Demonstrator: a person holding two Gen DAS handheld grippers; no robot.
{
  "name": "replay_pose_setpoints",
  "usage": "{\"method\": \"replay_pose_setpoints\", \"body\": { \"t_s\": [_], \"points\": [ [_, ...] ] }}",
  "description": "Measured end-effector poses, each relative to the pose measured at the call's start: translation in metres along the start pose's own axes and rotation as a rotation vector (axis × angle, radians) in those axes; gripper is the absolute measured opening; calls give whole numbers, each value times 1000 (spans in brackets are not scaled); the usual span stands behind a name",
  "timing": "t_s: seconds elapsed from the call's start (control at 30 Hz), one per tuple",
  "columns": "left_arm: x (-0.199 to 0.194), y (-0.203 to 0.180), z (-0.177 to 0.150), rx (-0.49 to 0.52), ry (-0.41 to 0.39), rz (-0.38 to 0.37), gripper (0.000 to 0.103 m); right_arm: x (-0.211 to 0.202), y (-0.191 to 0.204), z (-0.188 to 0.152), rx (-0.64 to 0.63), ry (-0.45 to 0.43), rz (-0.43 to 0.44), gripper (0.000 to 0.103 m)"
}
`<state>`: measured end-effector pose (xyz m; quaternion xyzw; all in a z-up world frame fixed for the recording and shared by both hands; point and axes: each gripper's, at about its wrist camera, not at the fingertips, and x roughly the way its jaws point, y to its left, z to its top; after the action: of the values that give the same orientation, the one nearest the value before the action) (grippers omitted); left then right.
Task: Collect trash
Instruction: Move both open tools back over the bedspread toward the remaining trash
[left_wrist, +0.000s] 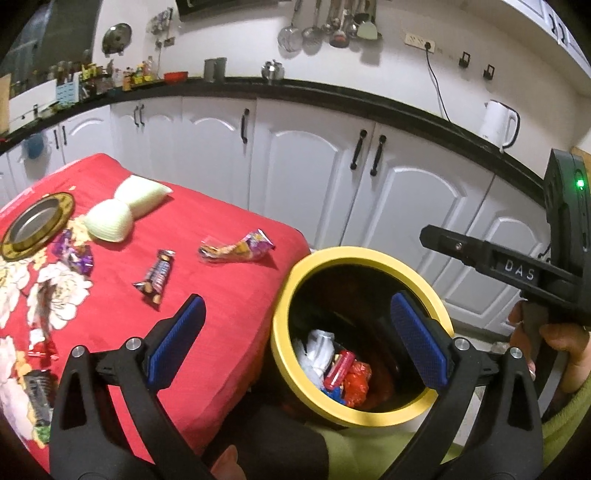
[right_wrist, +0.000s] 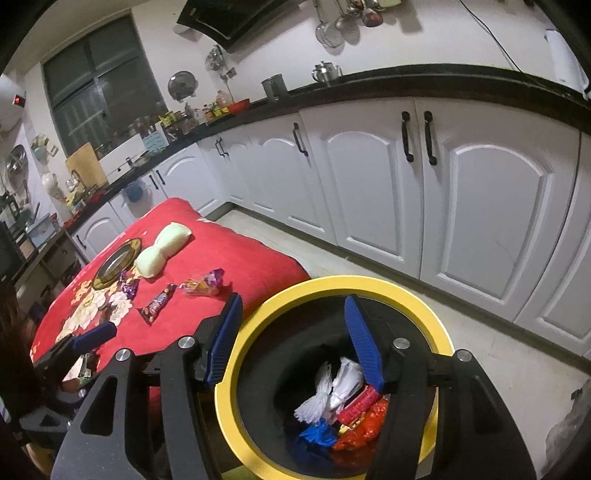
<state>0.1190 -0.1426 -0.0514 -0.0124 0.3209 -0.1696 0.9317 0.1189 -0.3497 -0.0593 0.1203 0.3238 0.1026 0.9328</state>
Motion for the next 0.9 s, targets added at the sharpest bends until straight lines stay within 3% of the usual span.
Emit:
{"method": "replay_pose_setpoints", "body": {
  "t_s": [0.9],
  "points": [
    [-81,81,11,-85,-178,179,92,-2,93,2,-156,-6,95,55]
  ]
}}
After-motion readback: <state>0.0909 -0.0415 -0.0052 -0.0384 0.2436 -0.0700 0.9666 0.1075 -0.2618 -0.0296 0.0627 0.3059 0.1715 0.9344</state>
